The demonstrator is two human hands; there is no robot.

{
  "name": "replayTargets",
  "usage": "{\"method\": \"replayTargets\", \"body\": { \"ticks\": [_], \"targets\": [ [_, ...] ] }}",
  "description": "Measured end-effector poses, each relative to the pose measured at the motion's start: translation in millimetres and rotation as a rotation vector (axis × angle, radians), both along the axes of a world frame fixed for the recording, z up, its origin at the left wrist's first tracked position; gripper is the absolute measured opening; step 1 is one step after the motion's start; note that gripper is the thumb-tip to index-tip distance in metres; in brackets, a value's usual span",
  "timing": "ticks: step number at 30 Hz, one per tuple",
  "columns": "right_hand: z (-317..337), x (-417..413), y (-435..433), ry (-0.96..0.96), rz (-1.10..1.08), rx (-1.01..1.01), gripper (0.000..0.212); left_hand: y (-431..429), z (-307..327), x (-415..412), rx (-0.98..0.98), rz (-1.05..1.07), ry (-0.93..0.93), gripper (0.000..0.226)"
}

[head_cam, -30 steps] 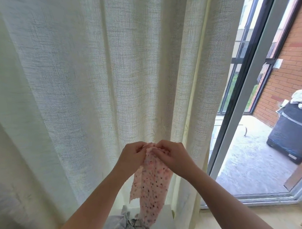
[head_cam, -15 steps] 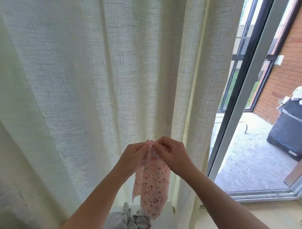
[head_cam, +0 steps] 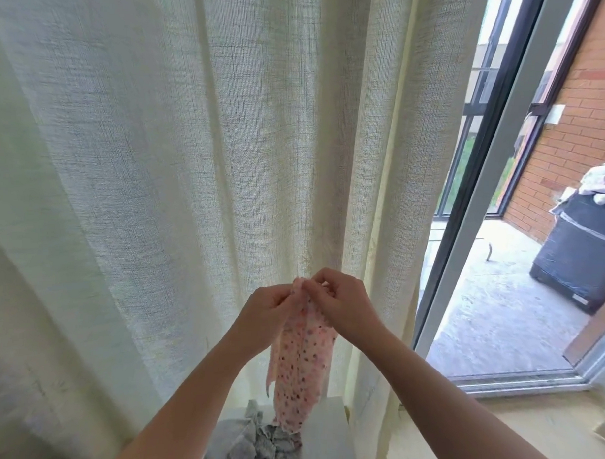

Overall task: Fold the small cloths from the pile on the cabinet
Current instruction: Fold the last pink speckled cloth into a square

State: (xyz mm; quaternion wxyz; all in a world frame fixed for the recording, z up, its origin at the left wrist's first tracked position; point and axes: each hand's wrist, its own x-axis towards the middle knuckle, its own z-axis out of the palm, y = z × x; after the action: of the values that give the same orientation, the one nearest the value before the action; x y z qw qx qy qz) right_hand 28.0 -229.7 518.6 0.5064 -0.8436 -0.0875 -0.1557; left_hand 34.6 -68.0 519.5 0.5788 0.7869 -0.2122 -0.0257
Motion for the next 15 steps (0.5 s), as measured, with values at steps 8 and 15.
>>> {"method": "replayTargets", "body": {
  "ticks": [8, 15],
  "targets": [
    [33, 7, -35, 0.294, 0.355, -0.740, 0.040, 19, 16, 21, 0.157, -0.062, -0.026, 0.034],
    [58, 16, -39, 0.021, 0.253, -1.089, 0.035, 18, 17, 33, 0.191, -0.115, -0.077, 0.033]
  ]
}}
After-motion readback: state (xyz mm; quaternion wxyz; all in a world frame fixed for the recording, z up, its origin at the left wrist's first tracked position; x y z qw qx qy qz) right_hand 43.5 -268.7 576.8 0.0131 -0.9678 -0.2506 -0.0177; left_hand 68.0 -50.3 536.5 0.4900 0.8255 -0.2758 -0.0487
